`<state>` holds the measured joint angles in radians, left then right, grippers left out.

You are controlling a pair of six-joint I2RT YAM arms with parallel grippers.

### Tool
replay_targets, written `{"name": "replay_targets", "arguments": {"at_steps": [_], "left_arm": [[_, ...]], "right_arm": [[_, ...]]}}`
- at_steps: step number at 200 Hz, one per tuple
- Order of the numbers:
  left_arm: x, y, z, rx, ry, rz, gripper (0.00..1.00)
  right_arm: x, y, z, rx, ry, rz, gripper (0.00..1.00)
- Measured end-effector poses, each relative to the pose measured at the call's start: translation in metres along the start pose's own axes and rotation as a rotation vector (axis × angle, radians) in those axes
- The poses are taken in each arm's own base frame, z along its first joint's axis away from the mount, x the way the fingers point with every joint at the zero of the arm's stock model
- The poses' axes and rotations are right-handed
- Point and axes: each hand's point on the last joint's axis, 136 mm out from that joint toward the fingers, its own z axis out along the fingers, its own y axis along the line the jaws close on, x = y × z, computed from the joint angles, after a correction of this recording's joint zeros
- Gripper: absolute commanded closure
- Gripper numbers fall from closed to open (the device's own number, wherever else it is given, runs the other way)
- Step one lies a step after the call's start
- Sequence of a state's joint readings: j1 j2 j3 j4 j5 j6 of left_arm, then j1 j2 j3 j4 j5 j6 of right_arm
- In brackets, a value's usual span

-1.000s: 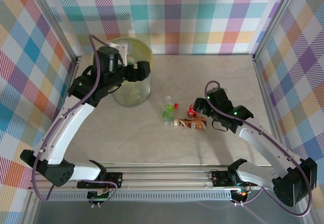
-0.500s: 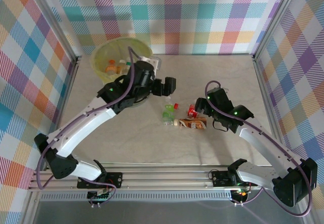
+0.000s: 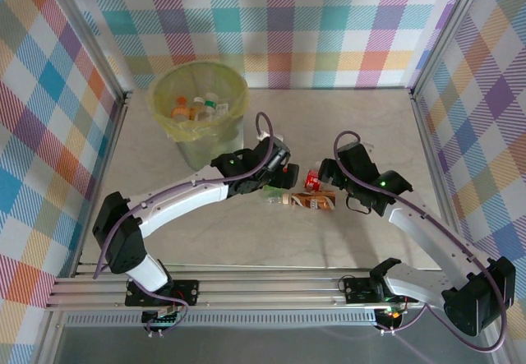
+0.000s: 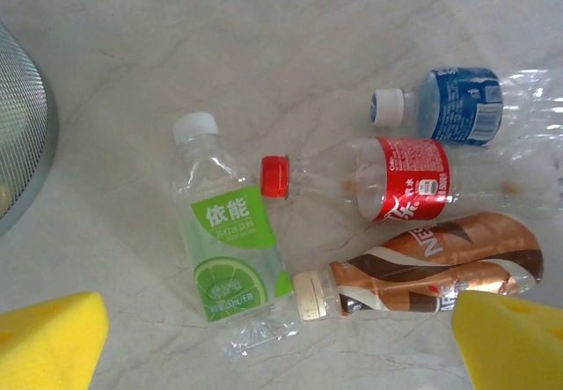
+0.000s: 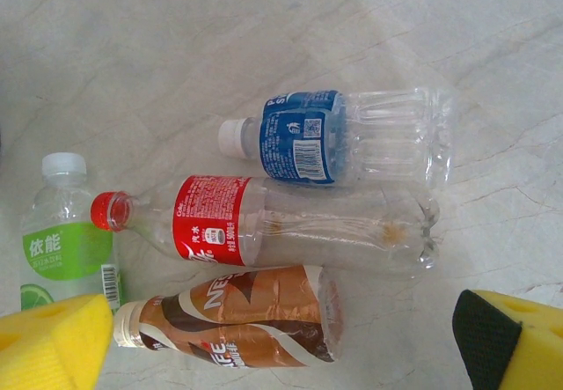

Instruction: Put the plastic bottles in the bin

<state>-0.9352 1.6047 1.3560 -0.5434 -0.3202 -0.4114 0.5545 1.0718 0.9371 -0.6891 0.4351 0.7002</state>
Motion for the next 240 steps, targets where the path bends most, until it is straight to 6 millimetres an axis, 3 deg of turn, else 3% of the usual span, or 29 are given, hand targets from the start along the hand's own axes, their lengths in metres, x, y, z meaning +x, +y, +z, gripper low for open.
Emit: {"name": "replay_targets", "arguments": {"at_steps": [83, 129, 240], "left_arm": [[0.041, 0.008, 0.041, -0.077, 0.079, -0.006, 0.0], [0.061, 0.018, 0.069, -0.146, 0.13, 0.018, 0.09], [0.07, 0.038, 0.107, -0.199, 0.174, -0.033, 0.15]], "right_arm": [[-0.004, 0.0, -0.008, -0.017, -0.023, 0.013, 0.0], [-0.003, -0.002, -0.008, -0.017, -0.023, 0.013, 0.0], [-0.004, -0.003, -0.008, -0.016, -0.025, 0.016, 0.01]]}}
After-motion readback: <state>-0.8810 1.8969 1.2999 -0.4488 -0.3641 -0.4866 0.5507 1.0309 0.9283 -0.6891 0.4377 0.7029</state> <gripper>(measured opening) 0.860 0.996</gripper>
